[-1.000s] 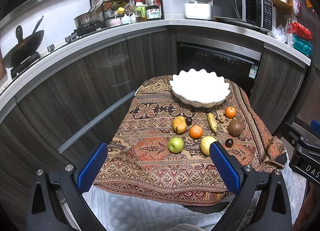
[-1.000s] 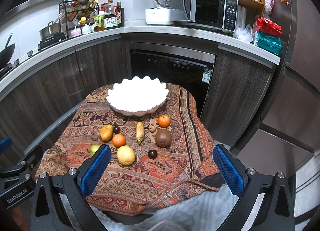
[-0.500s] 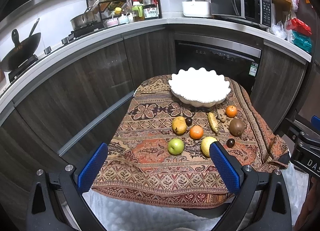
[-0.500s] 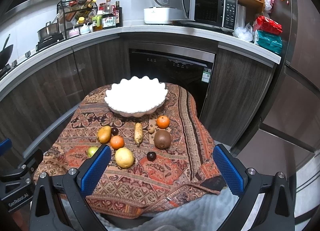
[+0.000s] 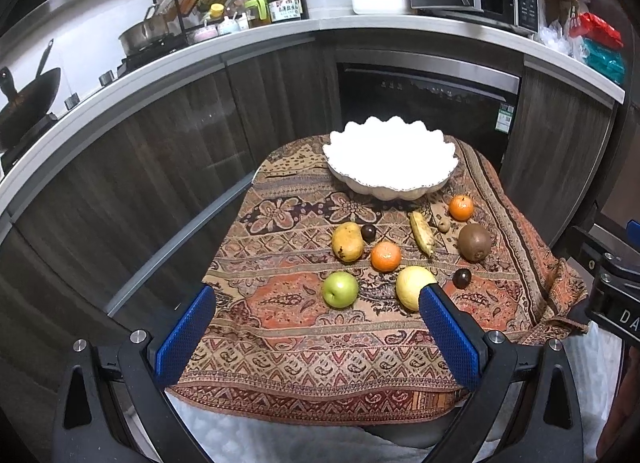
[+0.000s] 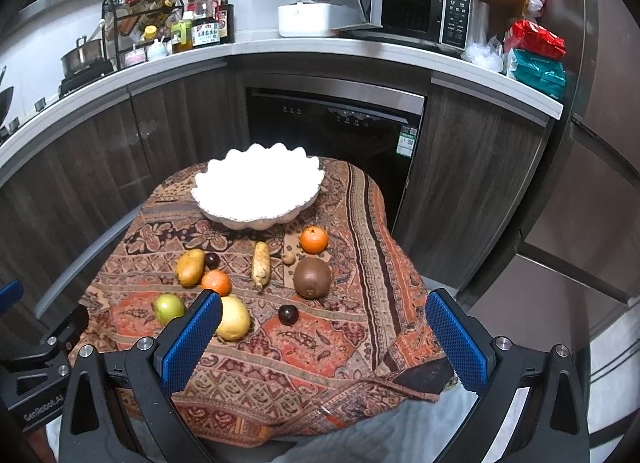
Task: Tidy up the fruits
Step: 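Grasp the green apple with the left tool while the right tool grasps the dark plum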
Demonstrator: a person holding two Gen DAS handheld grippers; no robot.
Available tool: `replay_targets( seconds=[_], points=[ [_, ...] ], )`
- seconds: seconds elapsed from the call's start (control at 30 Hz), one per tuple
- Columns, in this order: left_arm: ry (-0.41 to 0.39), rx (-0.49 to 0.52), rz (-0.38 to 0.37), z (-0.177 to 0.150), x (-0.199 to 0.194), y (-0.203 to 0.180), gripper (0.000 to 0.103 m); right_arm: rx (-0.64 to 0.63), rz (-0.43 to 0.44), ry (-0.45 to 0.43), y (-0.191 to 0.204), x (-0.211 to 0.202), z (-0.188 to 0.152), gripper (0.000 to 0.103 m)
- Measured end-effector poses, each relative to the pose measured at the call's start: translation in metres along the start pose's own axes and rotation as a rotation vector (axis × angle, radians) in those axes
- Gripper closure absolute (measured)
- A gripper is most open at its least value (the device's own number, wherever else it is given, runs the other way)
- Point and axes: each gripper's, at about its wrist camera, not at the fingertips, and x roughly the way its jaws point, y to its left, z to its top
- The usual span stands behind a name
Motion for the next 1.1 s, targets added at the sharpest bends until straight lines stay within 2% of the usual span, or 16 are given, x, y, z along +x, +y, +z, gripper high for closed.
replay_targets(
  seconds=[0.37,0.73,0.9,1.1],
  points=[
    [0.087,0.016,-0.008,0.001,0.049,-0.005,0.000,-0.034,0.012,0.057,0.009,0.047,-0.001,0.000],
    [0.164,0.010,-0.053,0.000,0.114,-0.014,0.000,-0.030,0.028,0.132,0.018,0.106,-0.004,0.001],
    [0.172,0.033,-0.033,-0.001,0.130,-0.018,0.000,-0.031,0.042,0.176,0.020,0.131,-0.010,0.007],
    [0.223,0.019,-0.044,-0.005,0.158,-0.018,0.004,-0.032,0.060,0.226,0.026,0.163,-0.021,0.014]
  ],
)
